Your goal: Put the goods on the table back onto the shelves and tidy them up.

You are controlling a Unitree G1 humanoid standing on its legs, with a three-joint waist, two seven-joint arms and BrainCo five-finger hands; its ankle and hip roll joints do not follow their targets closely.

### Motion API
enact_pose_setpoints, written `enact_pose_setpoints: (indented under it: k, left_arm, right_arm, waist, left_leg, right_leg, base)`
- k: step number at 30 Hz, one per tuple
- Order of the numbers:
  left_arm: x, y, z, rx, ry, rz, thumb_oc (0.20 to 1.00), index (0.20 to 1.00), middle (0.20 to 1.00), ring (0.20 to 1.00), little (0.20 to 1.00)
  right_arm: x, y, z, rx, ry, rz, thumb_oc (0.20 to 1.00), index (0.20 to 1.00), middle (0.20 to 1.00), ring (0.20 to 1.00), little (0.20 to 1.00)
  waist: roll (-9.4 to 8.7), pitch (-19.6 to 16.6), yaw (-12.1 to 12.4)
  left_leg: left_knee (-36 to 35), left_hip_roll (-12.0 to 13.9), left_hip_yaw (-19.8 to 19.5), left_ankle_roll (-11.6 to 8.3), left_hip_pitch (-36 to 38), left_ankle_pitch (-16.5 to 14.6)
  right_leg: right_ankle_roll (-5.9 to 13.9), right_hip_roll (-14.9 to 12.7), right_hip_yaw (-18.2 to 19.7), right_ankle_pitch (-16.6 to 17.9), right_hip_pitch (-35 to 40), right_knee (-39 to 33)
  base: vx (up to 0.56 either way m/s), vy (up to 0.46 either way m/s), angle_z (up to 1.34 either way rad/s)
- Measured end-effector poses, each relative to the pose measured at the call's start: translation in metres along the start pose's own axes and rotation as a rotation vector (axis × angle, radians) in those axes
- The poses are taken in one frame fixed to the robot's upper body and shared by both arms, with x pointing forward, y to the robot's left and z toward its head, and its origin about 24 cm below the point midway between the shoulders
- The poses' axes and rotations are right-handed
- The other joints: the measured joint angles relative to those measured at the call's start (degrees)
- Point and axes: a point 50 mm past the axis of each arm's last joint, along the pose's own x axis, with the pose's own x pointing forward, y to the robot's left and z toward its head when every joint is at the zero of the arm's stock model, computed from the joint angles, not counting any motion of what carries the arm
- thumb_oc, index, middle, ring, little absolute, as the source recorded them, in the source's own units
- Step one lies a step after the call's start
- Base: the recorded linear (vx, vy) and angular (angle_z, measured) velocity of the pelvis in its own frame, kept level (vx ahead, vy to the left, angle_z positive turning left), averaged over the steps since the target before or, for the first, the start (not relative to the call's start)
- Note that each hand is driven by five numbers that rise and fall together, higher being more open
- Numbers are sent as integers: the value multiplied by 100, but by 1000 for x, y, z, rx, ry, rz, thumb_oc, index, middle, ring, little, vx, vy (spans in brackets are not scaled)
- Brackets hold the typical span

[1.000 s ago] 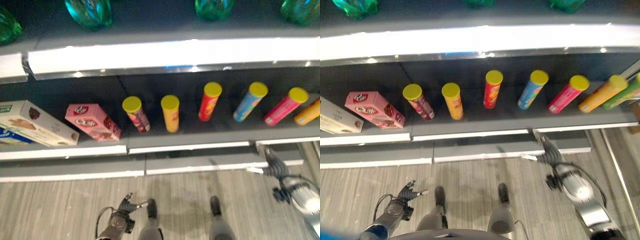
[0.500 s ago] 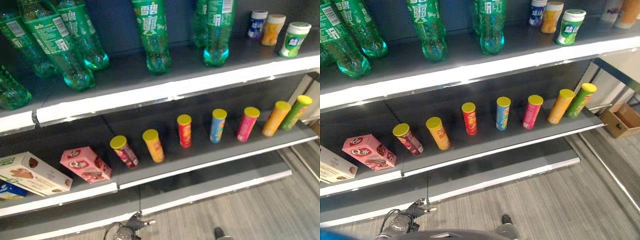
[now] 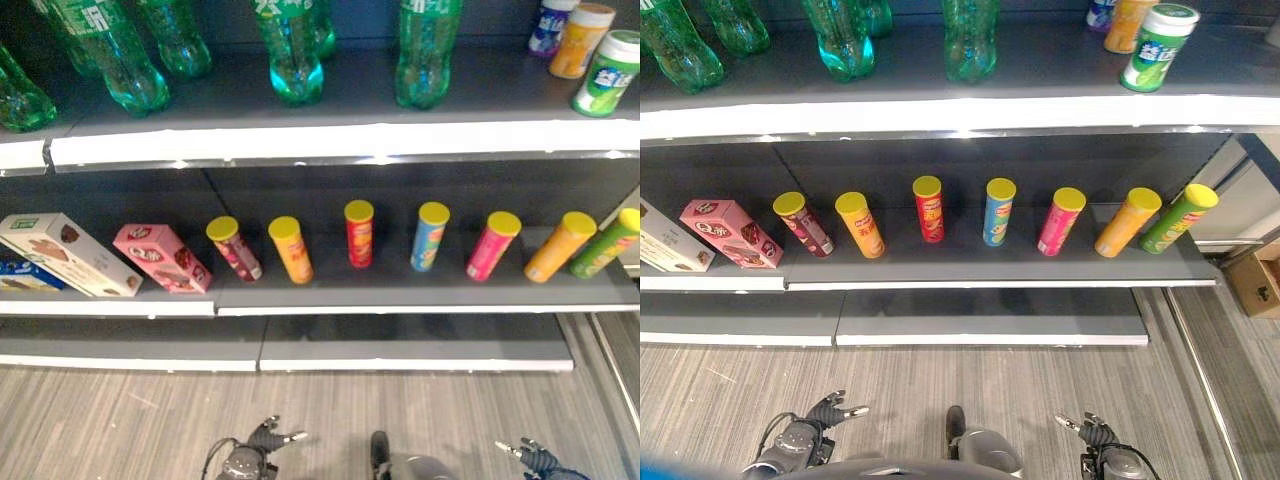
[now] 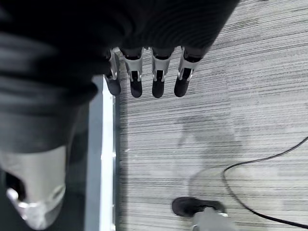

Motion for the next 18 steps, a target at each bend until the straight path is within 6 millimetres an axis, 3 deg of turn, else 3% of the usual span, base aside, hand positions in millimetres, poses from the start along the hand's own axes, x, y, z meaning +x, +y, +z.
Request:
enact_pose_setpoints:
  k: [1, 2, 4, 5, 6, 7, 8, 9, 10, 11, 13, 14, 15, 16, 18]
  left_arm:
    - [1, -2, 2, -3, -5, -5, 1000, 1000, 1000, 1000, 1000]
    - [1, -7, 3, -8, -8, -22, 1000, 1000, 1000, 1000, 1000]
    - [2, -7, 6, -8, -13, -23, 1000, 1000, 1000, 1000, 1000]
    - [2, -6, 7, -6, -18, -22, 1000, 1000, 1000, 1000, 1000]
    - [1, -4, 5, -4, -12, -16, 1000, 1000, 1000, 1000, 1000]
    - [1, 0, -1, -1, 14, -7, 1000, 1000, 1000, 1000, 1000]
    - [0, 1, -5, -1, 35, -3, 1000, 1000, 1000, 1000, 1000]
    - [-2, 2, -16, -17, 74, 5, 1000, 1000, 1000, 1000, 1000]
    - [-4, 3, -21, -40, 94, 14, 1000, 1000, 1000, 1000, 1000]
    - [-5, 2, -25, -70, 96, 26, 1000, 1000, 1000, 1000, 1000]
    - [-8, 8, -32, -67, 118, 44, 1000, 1000, 1000, 1000, 1000]
    - [-9, 12, -34, -63, 120, 51, 1000, 1000, 1000, 1000, 1000]
    - [-10, 18, -34, -55, 115, 66, 1000, 1000, 1000, 1000, 1000]
    - [-12, 24, -41, -48, 136, 78, 1000, 1000, 1000, 1000, 1000]
    - [-13, 27, -43, -48, 148, 89, 1000, 1000, 1000, 1000, 1000]
  right_arm:
    - [-1, 3, -5, -22, 17, 8, 1000, 1000, 1000, 1000, 1000]
    - [-2, 4, -13, -36, 41, 16, 1000, 1000, 1000, 1000, 1000]
    - [-5, 8, -25, -22, 77, 17, 1000, 1000, 1000, 1000, 1000]
    - [-6, 11, -27, -19, 83, 18, 1000, 1000, 1000, 1000, 1000]
    - [-5, 14, -26, -17, 76, 22, 1000, 1000, 1000, 1000, 1000]
    - [-4, 20, -23, -17, 68, 34, 1000, 1000, 1000, 1000, 1000]
    - [-3, 22, -19, -17, 57, 37, 1000, 1000, 1000, 1000, 1000]
    - [0, 25, -9, -28, 33, 42, 1000, 1000, 1000, 1000, 1000]
    - [2, 27, -1, -49, 14, 46, 1000, 1000, 1000, 1000, 1000]
    - [1, 26, -5, -51, 24, 44, 1000, 1000, 1000, 1000, 1000]
    - [1, 26, -8, -83, 38, 48, 1000, 1000, 1000, 1000, 1000]
    - [0, 27, -10, -84, 46, 48, 1000, 1000, 1000, 1000, 1000]
    - [1, 27, -9, -85, 45, 47, 1000, 1000, 1000, 1000, 1000]
    - [1, 25, -8, -87, 41, 41, 1000, 1000, 1000, 1000, 1000]
    - [3, 27, 1, -106, 20, 31, 1000, 1000, 1000, 1000, 1000]
  waist:
    - [16, -7, -77]
    - [98, -60, -161]
    - [125, -99, -226]
    - [145, -148, -210]
    - [73, -139, -174]
    - [-97, -142, -138]
    - [-151, -113, -124]
    - [-136, -46, -48]
    - [-27, 82, -28]
    - [185, 267, -30]
    - [283, 385, 62]
    - [293, 397, 111]
    - [224, 454, 160]
    - [51, 433, 199]
    - [-4, 416, 497]
  left_leg:
    - [-234, -30, 21, 79, 146, -88]
    - [-937, -71, 86, 206, 471, -131]
    - [-1891, -250, 158, 402, 874, -90]
    - [-2006, -391, 127, 542, 800, -108]
    - [-2120, -523, 82, 882, 752, -63]
    - [-2103, -810, 13, 947, 617, -28]
    - [-2060, -968, 4, 1123, 530, 45]
    - [-2056, -963, -19, 1316, 399, 144]
    - [-2009, -836, 88, 1429, 293, 266]
    - [-2256, -525, 296, 1535, 264, 600]
    - [-2310, -198, 333, 1524, 153, 630]
    - [-2301, -67, 349, 1749, 71, 791]
    - [-2292, -6, 377, 1635, 56, 926]
    - [-2360, 26, 413, 1384, 64, 1076]
    - [-2446, 295, 690, 1052, 51, 1307]
  right_leg:
    - [4, 12, -83, 47, 18, -49]
    - [88, 46, -164, 135, 26, -168]
    - [361, 42, -203, 435, -74, -322]
    - [402, 34, -200, 553, -311, -313]
    - [463, -21, -117, 638, -449, -319]
    - [592, -165, 31, 778, -582, -393]
    - [701, -173, 191, 688, -652, -492]
    - [1184, -122, 348, 338, -796, -384]
    - [1325, -57, 373, 124, -1010, -94]
    - [1050, -109, 423, 389, -1212, 502]
    - [1178, -153, 570, 167, -1271, 1337]
    - [1258, -245, 588, -61, -1233, 1763]
    - [1293, -443, 661, -321, -1030, 2081]
    - [1346, -766, 803, -614, -542, 2095]
    - [1456, -1216, 725, -979, -80, 2116]
  base:
    - [-135, 143, 34]
    - [-227, 206, 39]
    - [-322, 245, 23]
    - [-301, 219, -8]
    - [-284, 213, -36]
    - [-164, 132, -53]
    - [-180, 121, -92]
    - [-192, 79, -111]
    - [-229, 53, -110]
    - [-315, 25, -85]
    - [-289, 3, -39]
    - [-186, -29, -6]
    - [-223, -74, 5]
    - [-194, -106, -11]
    - [-83, -134, -62]
